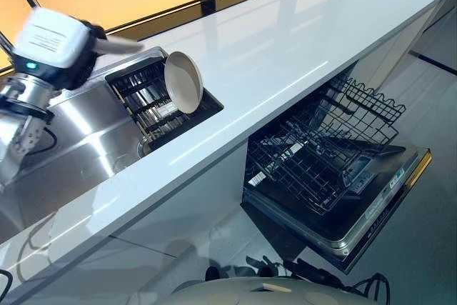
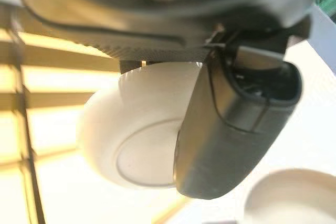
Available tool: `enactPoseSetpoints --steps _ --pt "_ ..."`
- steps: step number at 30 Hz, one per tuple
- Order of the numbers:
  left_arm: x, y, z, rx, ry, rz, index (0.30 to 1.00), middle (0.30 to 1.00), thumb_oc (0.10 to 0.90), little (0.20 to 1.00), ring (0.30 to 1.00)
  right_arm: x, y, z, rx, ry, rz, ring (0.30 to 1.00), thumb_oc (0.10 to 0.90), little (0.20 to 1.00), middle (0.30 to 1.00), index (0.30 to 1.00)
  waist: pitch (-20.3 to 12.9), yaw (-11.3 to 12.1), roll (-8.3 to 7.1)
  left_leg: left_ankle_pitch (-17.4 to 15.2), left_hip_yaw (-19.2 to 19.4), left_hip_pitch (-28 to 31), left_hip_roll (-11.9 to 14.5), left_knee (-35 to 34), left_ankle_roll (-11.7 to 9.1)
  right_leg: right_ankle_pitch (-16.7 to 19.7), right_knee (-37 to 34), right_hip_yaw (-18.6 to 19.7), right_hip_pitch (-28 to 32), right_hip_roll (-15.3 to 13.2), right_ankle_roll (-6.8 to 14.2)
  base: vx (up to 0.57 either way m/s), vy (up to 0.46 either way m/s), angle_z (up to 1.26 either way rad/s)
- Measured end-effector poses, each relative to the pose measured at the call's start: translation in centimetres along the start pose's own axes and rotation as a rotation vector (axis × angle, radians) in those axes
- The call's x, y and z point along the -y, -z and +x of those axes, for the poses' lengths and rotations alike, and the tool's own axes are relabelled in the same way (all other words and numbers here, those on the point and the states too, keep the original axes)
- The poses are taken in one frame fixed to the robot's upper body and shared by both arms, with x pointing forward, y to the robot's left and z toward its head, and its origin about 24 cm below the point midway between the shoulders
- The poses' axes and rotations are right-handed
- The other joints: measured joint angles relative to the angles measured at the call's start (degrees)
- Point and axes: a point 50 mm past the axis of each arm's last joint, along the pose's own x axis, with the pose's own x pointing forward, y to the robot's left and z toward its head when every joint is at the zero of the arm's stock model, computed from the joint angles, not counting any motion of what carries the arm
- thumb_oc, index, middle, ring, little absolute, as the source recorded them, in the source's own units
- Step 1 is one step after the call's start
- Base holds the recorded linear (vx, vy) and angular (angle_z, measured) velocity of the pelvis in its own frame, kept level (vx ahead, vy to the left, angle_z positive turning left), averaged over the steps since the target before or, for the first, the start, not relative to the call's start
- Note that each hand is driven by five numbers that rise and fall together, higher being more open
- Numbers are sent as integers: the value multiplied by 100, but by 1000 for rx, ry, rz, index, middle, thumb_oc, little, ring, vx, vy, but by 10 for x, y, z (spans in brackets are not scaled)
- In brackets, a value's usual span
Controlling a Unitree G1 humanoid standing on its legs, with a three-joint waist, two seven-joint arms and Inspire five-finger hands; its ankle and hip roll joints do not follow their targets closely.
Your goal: Pick up plates and place into dishwasher.
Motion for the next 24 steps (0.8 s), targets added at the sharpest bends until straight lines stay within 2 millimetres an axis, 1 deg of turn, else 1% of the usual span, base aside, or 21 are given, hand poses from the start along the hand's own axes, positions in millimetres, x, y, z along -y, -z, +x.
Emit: enactPoseSetpoints --steps 2,3,5,6,7,11,12,14,16,18,22,23,24 --pt "-6 5 -5 -20 -54 -4 300 300 100 200 300 -3 -2 -3 20 -45 -33 900 800 900 900 900 -1 26 -1 0 -4 1 -3 0 0 0 0 -4 4 -5 0 0 0 0" --pt "-8 6 -7 -25 -66 -4 300 300 100 200 300 -9 -5 -3 29 -86 -46 900 800 900 900 900 -2 39 -4 0 -3 1 -2 1 0 1 1 -3 5 -4 1 0 0 0" --pt "-10 6 -11 -27 -90 -3 300 300 100 200 300 -25 -13 -6 55 -181 -86 900 800 900 900 900 -2 42 -4 1 -1 -1 -2 1 0 0 0 -8 4 -4 1 -16 -1 1" --pt "-11 5 -14 -20 -106 -6 300 300 100 200 300 -37 -21 -8 76 -256 -91 900 800 900 900 900 -4 43 -7 -1 1 -1 -6 1 -3 0 0 -14 4 -10 2 0 0 0" --pt "-11 5 -16 -16 -111 -8 300 300 100 200 300 -43 -23 -9 80 -295 -91 900 800 900 900 900 -4 40 -7 -2 7 -2 -5 1 -4 0 0 -14 0 -9 2 -36 -4 -1" --pt "-12 -13 -27 43 -160 -88 300 300 100 200 300 -110 -31 -23 142 -649 -112 900 800 900 900 900 -20 38 -32 -1 6 -10 -19 16 -3 1 1 -14 -7 -3 4 -29 -13 0" --pt "-12 -19 -32 45 -185 -134 300 300 100 200 300 -125 -35 -31 173 -726 -153 900 800 900 900 900 -21 39 -25 1 9 -13 -19 15 1 2 1 -13 -11 -13 5 -30 -10 1" --pt "-13 -31 -40 75 -226 -191 300 300 100 200 300 -145 -47 -47 266 -846 -211 900 800 900 900 900 -46 39 -75 -3 20 -14 -22 29 10 6 2 -4 -17 -22 13 -30 -4 -3" --pt "-12 -40 -48 83 -255 -237 300 300 100 200 300 -151 -66 -64 364 -893 -278 900 800 900 900 900 -73 26 -119 -11 55 -29 -27 29 21 14 2 19 -47 -35 25 -25 4 -9" --pt "-11 -46 -57 82 -277 -261 300 300 100 200 300 -147 -93 -83 477 -892 -381 900 800 900 900 900 -78 13 -163 -17 120 -32 -31 29 31 26 2 65 -72 -45 45 -15 8 -14" --pt "-8 -52 -68 101 -281 -315 300 300 100 200 300 -122 -146 -119 691 -762 -546 900 800 900 900 900 -99 -16 -249 -24 186 -27 -24 25 36 35 1 136 -90 -37 58 -6 4 -8" --pt "-8 -55 -70 110 -286 -340 300 300 100 200 300 -115 -160 -130 767 -707 -561 900 800 900 900 900 -98 -15 -267 -25 186 -27 -21 14 34 35 1 138 -92 -31 58 0 0 0" --pt "-8 -56 -71 116 -295 -359 300 300 100 200 300 -112 -169 -137 834 -658 -557 900 800 900 900 900 -97 -25 -267 -26 190 -27 -20 14 33 35 1 144 -96 -27 58 0 0 0"
